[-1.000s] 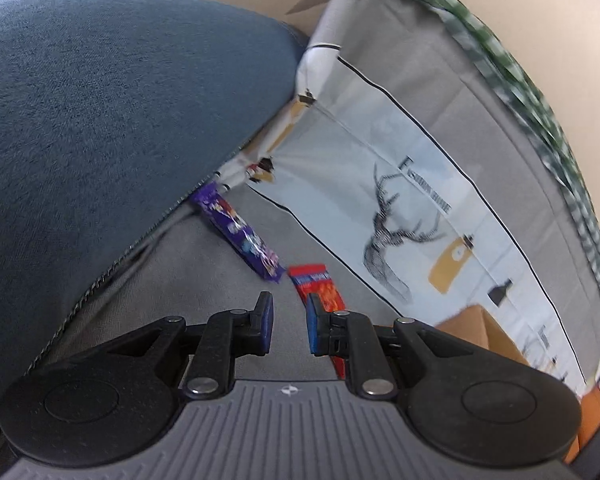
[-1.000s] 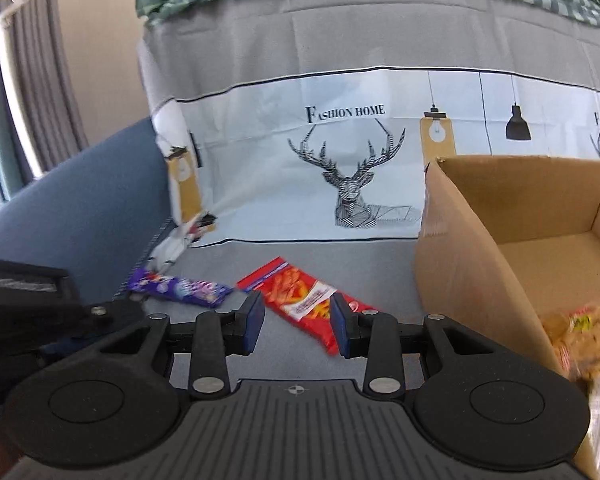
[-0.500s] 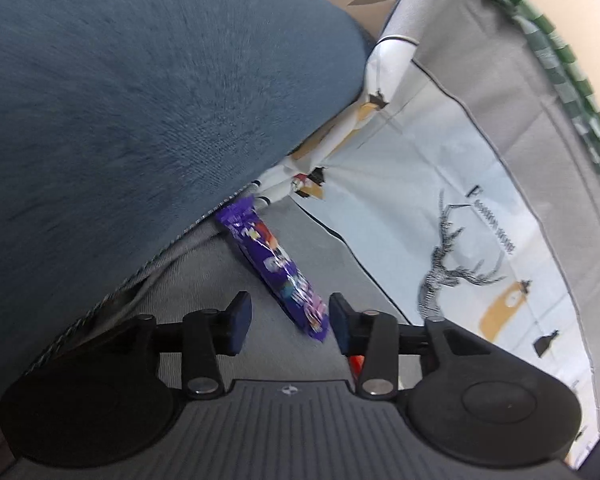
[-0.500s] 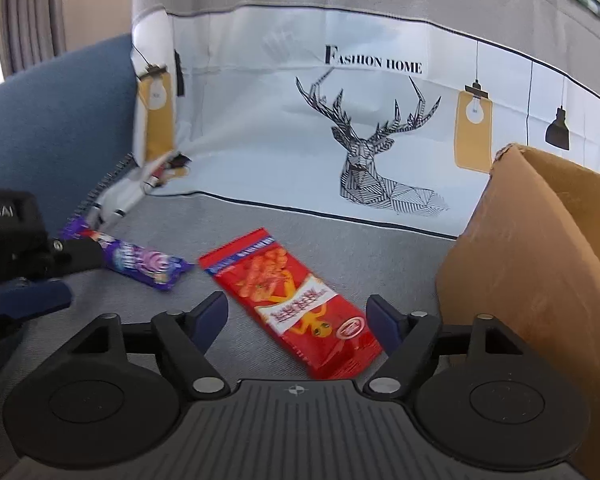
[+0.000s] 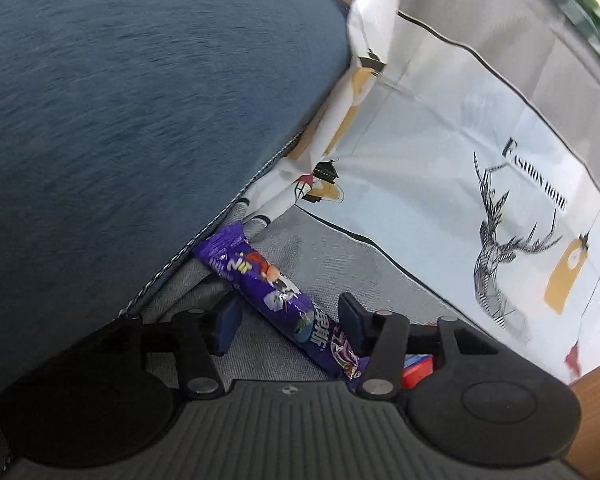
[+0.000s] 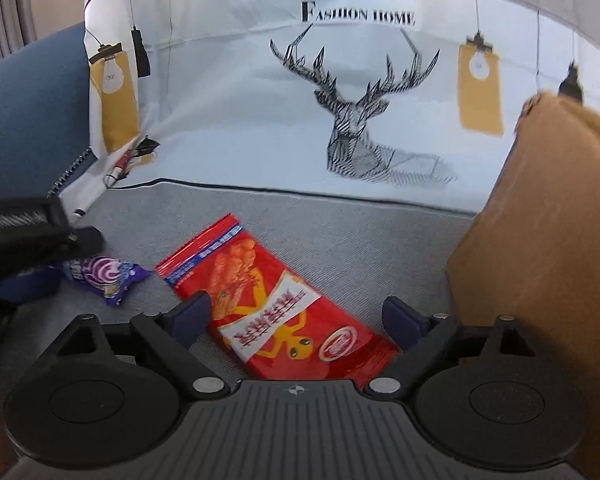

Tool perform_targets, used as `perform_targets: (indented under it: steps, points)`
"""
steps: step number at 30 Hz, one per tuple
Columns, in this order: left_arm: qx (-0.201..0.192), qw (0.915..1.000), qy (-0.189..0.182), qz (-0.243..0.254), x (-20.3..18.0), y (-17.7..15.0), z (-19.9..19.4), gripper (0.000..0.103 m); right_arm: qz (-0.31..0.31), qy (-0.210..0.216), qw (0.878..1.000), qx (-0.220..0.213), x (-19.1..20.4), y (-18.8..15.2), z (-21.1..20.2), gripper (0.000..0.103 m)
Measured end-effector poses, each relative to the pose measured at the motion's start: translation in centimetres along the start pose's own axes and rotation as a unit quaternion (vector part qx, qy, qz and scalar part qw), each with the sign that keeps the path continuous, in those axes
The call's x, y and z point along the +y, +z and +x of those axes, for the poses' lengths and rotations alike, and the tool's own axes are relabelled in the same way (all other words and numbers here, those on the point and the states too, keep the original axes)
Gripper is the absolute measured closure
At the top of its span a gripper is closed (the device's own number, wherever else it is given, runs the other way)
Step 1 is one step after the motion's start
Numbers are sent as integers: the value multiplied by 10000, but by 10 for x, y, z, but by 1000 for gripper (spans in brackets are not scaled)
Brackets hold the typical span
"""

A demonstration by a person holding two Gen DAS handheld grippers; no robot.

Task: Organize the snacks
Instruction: 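Grasp the purple candy bar with the left gripper while the right gripper grasps the red spicy-strip bag, then lift both held snacks and carry them over the cardboard box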

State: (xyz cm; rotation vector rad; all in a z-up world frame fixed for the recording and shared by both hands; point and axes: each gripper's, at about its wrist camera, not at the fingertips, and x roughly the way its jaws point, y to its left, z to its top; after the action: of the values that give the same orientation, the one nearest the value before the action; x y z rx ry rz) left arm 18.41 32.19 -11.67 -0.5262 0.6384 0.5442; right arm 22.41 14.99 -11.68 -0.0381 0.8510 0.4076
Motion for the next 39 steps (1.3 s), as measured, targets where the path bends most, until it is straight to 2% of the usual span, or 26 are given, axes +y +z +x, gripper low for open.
perform_targets:
  steps: [1,2,3,5,7,14,21,27,32,37,39]
  points:
    - [3,10000,6,69,-1,0,1,63,36,146,9998,134,0,-1,2,16]
    - [8,10000,10,93,-1,0,1,67,-27,184,9997,188,3,-2,2,24]
    - [20,10000,9,90,0,0,1,74,-193,157,9996,123,8,-4,0,29]
    - [59,9999,-14,103,0,0,-1,80,-347,322,9989,61,14,-5,-5,51]
    - [104,9999,15,131,0,0,-4,83,-335,553,9979,42,15,-6,-9,54]
    - [419,9985,124,322,4,-11,-26,84,-583,850,9947,10,26,-17,-30,58]
    - [848,9944,66,621,6,-33,-69,84,-603,1012,9930,7,26,-38,-78,58]
    - [1068,9867,104,1222,6,-62,-119,84,-674,1035,9921,241,23,-73,-124,58]
    - [1461,9786,-152,1445,15,-90,-154,84,-698,1185,9898,380,4,-110,-161,58]
    - [2117,9684,-685,1124,30,-109,-163,84,-885,1391,9846,577,-19,-156,-186,58]
    - [2151,9677,-605,1166,34,-114,-167,83,-913,1386,9829,799,-24,-167,-187,58]
